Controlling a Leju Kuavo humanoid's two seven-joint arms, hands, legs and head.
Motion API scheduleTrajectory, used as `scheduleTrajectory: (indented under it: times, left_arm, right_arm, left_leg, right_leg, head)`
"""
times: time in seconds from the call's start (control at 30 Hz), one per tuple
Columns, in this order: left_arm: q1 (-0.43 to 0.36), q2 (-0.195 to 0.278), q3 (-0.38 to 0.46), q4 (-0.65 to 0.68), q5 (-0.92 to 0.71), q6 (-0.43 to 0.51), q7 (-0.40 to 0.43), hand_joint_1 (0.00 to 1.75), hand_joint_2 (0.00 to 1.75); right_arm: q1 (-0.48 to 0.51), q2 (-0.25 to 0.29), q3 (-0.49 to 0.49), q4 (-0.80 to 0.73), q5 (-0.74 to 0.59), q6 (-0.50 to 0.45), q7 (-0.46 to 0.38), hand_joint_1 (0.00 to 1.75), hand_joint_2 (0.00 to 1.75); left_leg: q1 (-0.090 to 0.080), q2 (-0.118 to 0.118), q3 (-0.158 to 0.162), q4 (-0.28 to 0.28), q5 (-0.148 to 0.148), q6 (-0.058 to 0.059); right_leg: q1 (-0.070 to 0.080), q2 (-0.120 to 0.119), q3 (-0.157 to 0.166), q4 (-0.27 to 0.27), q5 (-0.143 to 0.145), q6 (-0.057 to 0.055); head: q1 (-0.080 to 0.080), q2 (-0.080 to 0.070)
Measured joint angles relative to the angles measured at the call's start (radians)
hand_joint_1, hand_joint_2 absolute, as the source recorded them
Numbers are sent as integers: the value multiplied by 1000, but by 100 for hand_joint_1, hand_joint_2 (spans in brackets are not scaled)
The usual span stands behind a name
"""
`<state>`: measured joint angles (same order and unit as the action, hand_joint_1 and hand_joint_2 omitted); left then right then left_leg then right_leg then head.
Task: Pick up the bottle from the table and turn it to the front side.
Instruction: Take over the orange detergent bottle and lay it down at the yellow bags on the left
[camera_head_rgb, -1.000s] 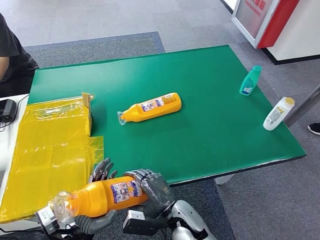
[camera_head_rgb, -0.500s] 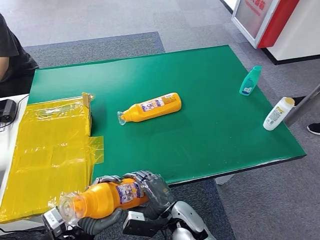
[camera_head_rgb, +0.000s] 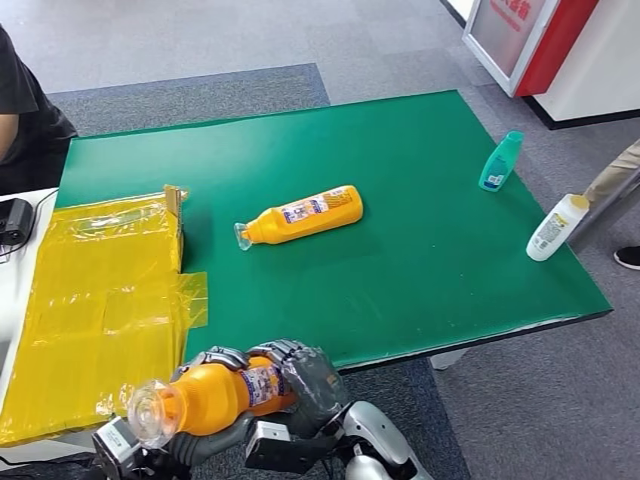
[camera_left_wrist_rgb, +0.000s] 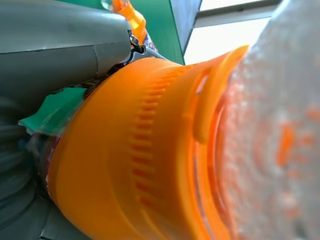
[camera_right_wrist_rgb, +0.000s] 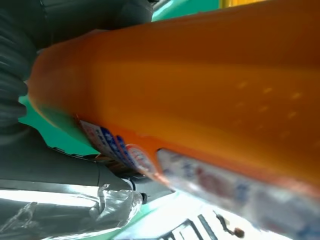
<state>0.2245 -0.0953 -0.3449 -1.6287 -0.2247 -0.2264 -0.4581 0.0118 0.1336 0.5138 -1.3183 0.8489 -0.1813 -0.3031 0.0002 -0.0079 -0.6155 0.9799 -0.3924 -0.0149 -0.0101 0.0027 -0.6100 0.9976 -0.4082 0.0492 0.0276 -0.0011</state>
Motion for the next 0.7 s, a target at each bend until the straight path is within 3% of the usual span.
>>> scheduleTrajectory:
  times: [0.27,0.43,0.57,0.7]
  left_arm:
    - [10,-51,63,-75,-198,123,27,175,175]
    - [15,-81,116,-138,-266,151,35,175,175]
    - [25,-92,142,-171,-347,200,36,175,175]
    - [41,-92,197,-233,-533,312,56,175,175]
  right_arm:
    - [16,14,-36,-66,31,49,27,0,175]
    - [32,17,-54,-98,38,54,33,0,175]
    - [49,15,-60,-111,29,25,34,0,175]
    - [94,-2,-68,-141,3,-34,43,0,175]
  left_leg:
    - [0,0,0,0,0,0]
    - [0,0,0,0,0,0]
    - [0,0,0,0,0,0]
    - [0,0,0,0,-1,0]
  right_leg:
    - [0,0,0,0,0,0]
    - [0,0,0,0,0,0]
    - [0,0,0,0,0,0]
    - [0,0,0,0,-1,0]
  head:
    - [0,0]
    - [0,0]
    - [0,0]
    - [0,0]
